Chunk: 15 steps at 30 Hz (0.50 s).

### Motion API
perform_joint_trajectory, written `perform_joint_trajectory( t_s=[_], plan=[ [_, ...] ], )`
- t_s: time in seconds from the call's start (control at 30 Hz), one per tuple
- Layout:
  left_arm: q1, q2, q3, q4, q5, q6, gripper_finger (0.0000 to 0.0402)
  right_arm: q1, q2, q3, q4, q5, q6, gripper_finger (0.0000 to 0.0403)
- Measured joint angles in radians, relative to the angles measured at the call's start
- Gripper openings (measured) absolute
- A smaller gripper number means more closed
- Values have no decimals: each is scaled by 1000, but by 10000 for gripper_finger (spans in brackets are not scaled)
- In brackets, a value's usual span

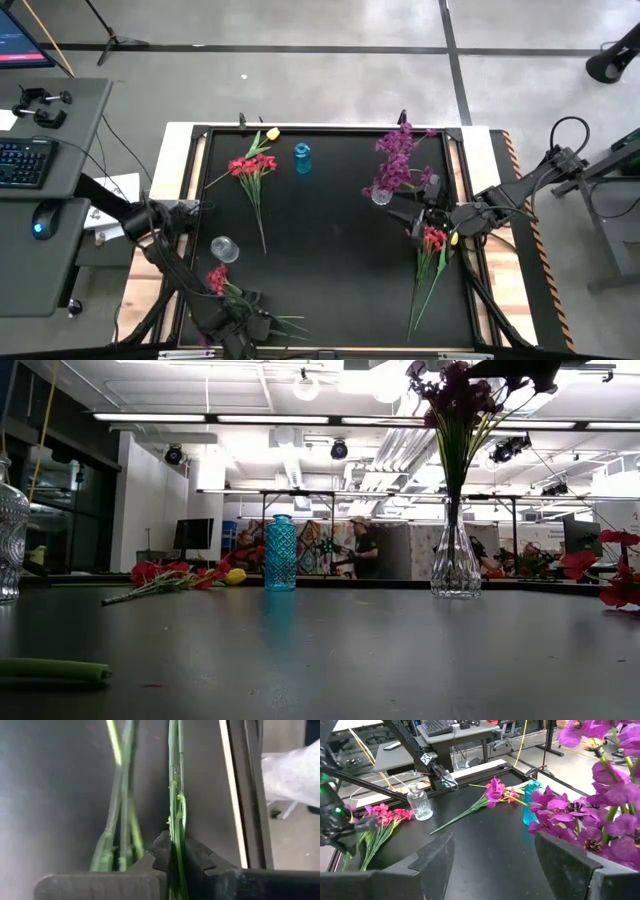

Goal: Sort flowers into vase by color
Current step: Put the violet flowers into the right transparent vase

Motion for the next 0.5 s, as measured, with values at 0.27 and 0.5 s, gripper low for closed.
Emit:
perform_joint_trajectory(
  t_s=[0.27,0.5],
  plan=[
    [65,-2,244,-307,-87,212,3,0,0,0,0,8,21,265],
    [153,-2,396,-581,-275,425,1,0,0,0,0,-2,26,265]
  ],
)
